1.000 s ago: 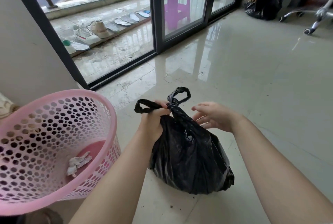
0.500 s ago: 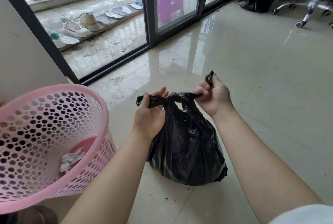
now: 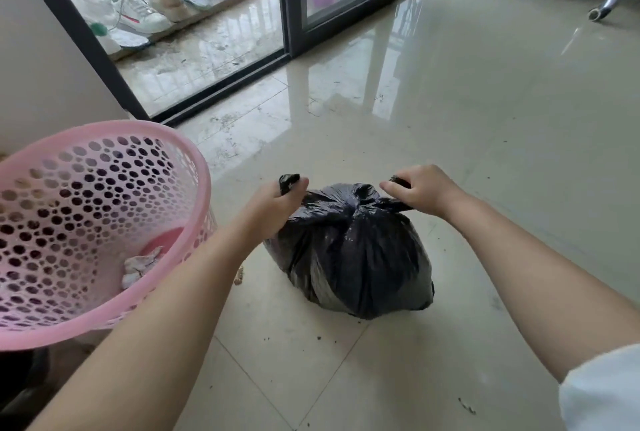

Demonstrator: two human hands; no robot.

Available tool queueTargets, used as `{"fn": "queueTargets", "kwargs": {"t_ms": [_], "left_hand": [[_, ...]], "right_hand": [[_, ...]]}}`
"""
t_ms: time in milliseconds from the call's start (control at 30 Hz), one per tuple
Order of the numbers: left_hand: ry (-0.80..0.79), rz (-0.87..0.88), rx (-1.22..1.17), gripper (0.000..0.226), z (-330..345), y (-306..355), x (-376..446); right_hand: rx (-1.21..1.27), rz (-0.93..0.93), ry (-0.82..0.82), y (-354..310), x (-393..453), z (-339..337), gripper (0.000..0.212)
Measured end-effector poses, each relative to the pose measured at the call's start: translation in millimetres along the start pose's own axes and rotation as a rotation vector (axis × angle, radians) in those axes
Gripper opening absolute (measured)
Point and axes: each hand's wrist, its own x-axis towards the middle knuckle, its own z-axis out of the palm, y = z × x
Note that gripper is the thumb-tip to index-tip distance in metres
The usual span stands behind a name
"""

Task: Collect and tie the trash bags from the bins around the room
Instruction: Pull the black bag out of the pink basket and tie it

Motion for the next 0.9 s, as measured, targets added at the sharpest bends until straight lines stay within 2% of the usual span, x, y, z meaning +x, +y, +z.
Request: {"fn": "queueTargets", "kwargs": {"t_ms": [100, 167, 233, 300, 400, 533, 567, 633, 667, 700, 767, 833, 900], "left_hand": [[0.002, -0.027, 0.489, 0.052, 2.1, -14.8, -11.4], [0.044, -0.040, 0.704, 0.057, 4.6, -17.1, -17.7], [0.070, -0.025, 0.829, 0.062, 10.7, -17.2, -21.2], [0.076, -0.019, 0.854, 0.062, 14.8, -16.3, -20.8], [0.081, -0.066, 0.719, 0.056, 12.0, -17.9, -12.7], [0.094, -0.180, 0.164, 0.051, 13.5, -12.3, -7.7], [0.092, -0.196, 0.022, 0.050, 16.1, -8.7, -6.1], [0.144, -0.206, -0.189, 0.042, 21.0, -2.6, -2.4], [0.181, -0.223, -0.259, 0.035, 22.7, -0.6, -0.2], [0.210, -0.257, -0.330, 0.042, 23.0, -0.1, 1.3], [0.161, -0.367, -0.454, 0.074, 26.2, -7.6, 2.6], [0.018, -0.498, -0.477, 0.067, 34.0, -18.3, -1.9], [-0.022, -0.543, -0.386, 0.065, 47.0, -28.6, -6.5]], "right_hand": [[0.028, 0.075, 0.044, 21.2, -8.8, 17.1, 0.053], [0.094, 0.121, 0.120, 30.1, -12.7, 23.4, 0.053], [0.136, 0.163, 0.179, 36.2, -15.3, 22.4, 0.054], [0.131, 0.178, 0.200, 38.4, -16.5, 19.6, 0.054], [0.069, 0.217, 0.153, 33.0, -15.8, 19.2, 0.050], [-0.045, 0.255, -0.057, 39.2, -19.1, 26.2, 0.033], [-0.008, 0.273, -0.092, 41.6, -22.5, 27.4, 0.026], [0.134, 0.361, -0.117, 46.8, -28.7, 30.1, 0.033], [0.189, 0.399, -0.098, 49.7, -30.4, 32.8, 0.036], [0.223, 0.418, -0.044, 51.6, -30.8, 34.7, 0.038], [0.262, 0.447, 0.107, 54.2, -27.0, 33.8, 0.043], [0.293, 0.456, 0.236, 54.2, -21.4, 28.4, 0.047], [0.332, 0.484, 0.291, 54.5, -17.0, 26.2, 0.049]]}}
